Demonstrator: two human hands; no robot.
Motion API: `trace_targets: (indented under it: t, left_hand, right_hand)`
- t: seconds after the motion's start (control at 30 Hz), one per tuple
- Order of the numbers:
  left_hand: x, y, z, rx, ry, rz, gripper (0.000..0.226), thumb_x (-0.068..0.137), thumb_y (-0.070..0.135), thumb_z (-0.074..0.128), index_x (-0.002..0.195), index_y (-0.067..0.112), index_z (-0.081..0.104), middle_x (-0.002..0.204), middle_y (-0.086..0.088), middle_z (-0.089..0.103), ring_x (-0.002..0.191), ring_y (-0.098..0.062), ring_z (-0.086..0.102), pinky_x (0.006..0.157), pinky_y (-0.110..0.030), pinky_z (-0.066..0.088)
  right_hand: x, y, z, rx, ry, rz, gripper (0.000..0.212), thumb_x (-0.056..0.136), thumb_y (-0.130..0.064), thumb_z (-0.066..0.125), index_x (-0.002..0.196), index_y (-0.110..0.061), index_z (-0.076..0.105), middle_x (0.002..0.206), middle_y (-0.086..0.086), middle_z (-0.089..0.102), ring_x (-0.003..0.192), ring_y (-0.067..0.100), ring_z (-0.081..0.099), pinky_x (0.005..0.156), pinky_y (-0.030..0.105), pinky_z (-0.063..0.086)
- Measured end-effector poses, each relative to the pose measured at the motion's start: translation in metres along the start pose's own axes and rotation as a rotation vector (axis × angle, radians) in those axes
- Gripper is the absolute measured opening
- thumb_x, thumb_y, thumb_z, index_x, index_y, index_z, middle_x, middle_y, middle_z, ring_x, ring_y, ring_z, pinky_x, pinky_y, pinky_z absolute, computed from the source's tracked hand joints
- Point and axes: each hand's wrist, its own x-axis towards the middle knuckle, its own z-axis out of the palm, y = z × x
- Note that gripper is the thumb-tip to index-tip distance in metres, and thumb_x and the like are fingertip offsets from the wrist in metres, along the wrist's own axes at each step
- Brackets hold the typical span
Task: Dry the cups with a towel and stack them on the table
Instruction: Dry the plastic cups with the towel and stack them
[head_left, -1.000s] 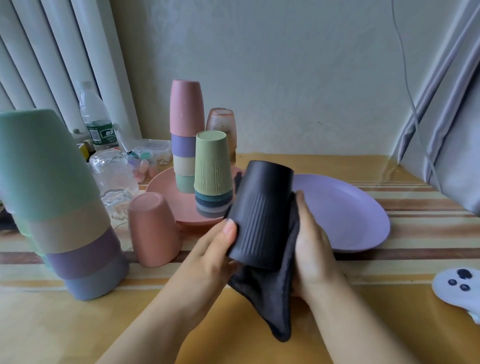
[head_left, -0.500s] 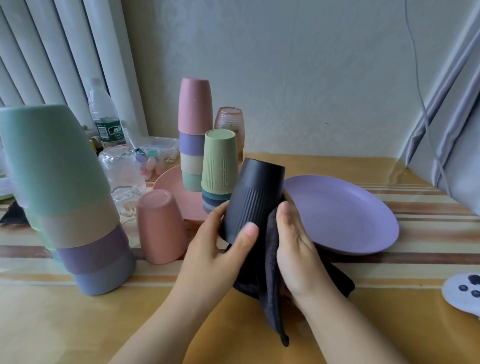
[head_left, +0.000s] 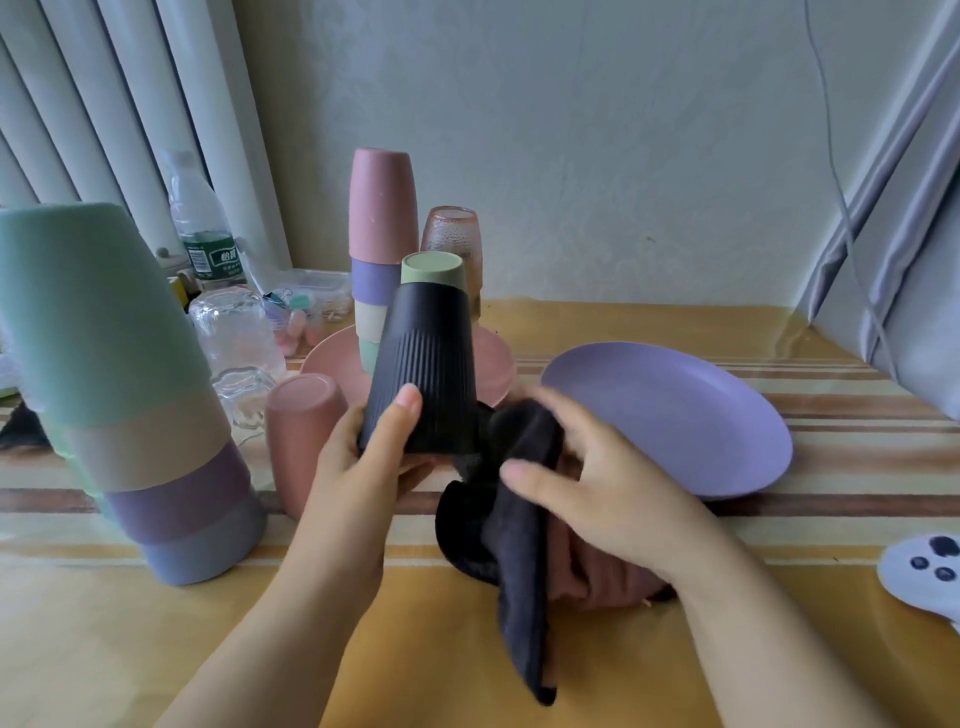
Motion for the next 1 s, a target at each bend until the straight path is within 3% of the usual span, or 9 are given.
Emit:
trace_targets:
  t: [0.1,0.27,0.4,0.53,0.63,0.77,0.83,0.9,1.0]
  left_hand:
    - [0.0,0.002,0.0,0.0,0.002,-0.038,0.062,0.072,0.055,0.06,0.117,0.014,0.061,0.099,-0.009,0.075,0.089,-0.023,0.073,0.08,-0.039,0.054]
    - [0.001,0.005,-0.001,0.07,0.049,-0.033,0.038,0.089,0.046,0.058,0.113,0.017,0.061,0.097,-0.008,0.075,0.081,-0.025,0.073,0.073,-0.044,0.056]
    - [0.001,0.002,0.0,0.089,0.028,-0.073,0.032,0.09,0.044,0.057,0.109,0.019,0.061,0.092,-0.01,0.076,0.085,-0.028,0.073,0.075,-0.043,0.058]
    - [-0.001,0.002,0.001,0.087,-0.01,-0.109,0.03,0.089,0.045,0.057,0.109,0.023,0.061,0.088,-0.009,0.076,0.081,-0.025,0.074,0.071,-0.035,0.055]
    - [-0.005,0.007,0.001,0.084,-0.006,-0.037,0.039,0.081,0.049,0.068,0.11,0.023,0.063,0.093,-0.003,0.076,0.084,-0.023,0.073,0.071,-0.039,0.057]
    - [-0.012,0.012,0.0,0.046,-0.128,0.104,0.043,0.071,0.055,0.059,0.107,0.034,0.066,0.106,0.001,0.073,0.099,-0.02,0.07,0.076,-0.045,0.058]
    - [-0.014,0.011,0.003,0.089,-0.176,0.127,0.045,0.065,0.056,0.059,0.103,0.033,0.068,0.101,0.008,0.074,0.097,-0.008,0.069,0.077,-0.029,0.056]
    - [-0.013,0.006,0.006,0.183,-0.153,0.136,0.052,0.059,0.06,0.061,0.103,0.032,0.065,0.095,0.015,0.072,0.09,-0.001,0.068,0.075,-0.019,0.05]
    - [-0.007,-0.001,0.005,0.184,-0.059,0.085,0.049,0.059,0.064,0.064,0.1,0.037,0.064,0.095,0.013,0.072,0.092,-0.012,0.07,0.083,-0.037,0.056]
  right_hand:
    - [-0.002,0.002,0.004,0.028,-0.27,0.053,0.085,0.071,-0.076,0.052,0.144,-0.048,0.019,0.127,-0.028,0.056,0.124,-0.009,0.044,0.111,0.034,0.031]
    - [-0.002,0.001,-0.018,-0.127,0.087,0.11,0.03,0.087,-0.043,0.06,0.115,-0.032,0.058,0.097,-0.016,0.069,0.086,0.001,0.065,0.086,0.029,0.051]
    - [-0.01,-0.001,-0.014,-0.526,-0.077,0.289,0.05,0.075,-0.05,0.068,0.12,-0.035,0.054,0.114,-0.019,0.059,0.097,0.0,0.055,0.087,0.024,0.045]
    - [-0.008,-0.004,-0.009,-0.605,0.003,0.333,0.049,0.087,-0.052,0.055,0.128,-0.026,0.051,0.124,-0.007,0.054,0.111,0.012,0.052,0.087,0.026,0.042]
    - [-0.01,-0.001,-0.019,-0.703,-0.018,0.365,0.032,0.088,-0.046,0.058,0.114,-0.028,0.057,0.106,-0.011,0.053,0.104,0.011,0.053,0.088,0.027,0.044]
    - [-0.01,-0.002,-0.022,-0.729,0.04,0.34,0.024,0.088,-0.039,0.06,0.085,-0.016,0.062,0.072,-0.006,0.053,0.075,0.016,0.054,0.068,0.032,0.044]
    - [-0.009,-0.003,-0.026,-0.573,0.098,0.306,0.031,0.092,-0.039,0.053,0.076,-0.013,0.059,0.069,0.006,0.057,0.067,0.019,0.052,0.063,0.033,0.041]
    - [-0.008,-0.009,-0.029,-0.056,0.192,0.273,0.026,0.095,-0.032,0.052,0.083,-0.013,0.063,0.088,0.017,0.066,0.077,0.017,0.058,0.073,0.034,0.044]
    - [-0.006,-0.021,-0.029,0.767,0.281,0.244,0.021,0.088,-0.022,0.056,0.095,-0.006,0.066,0.093,0.013,0.071,0.086,0.018,0.067,0.074,0.032,0.055]
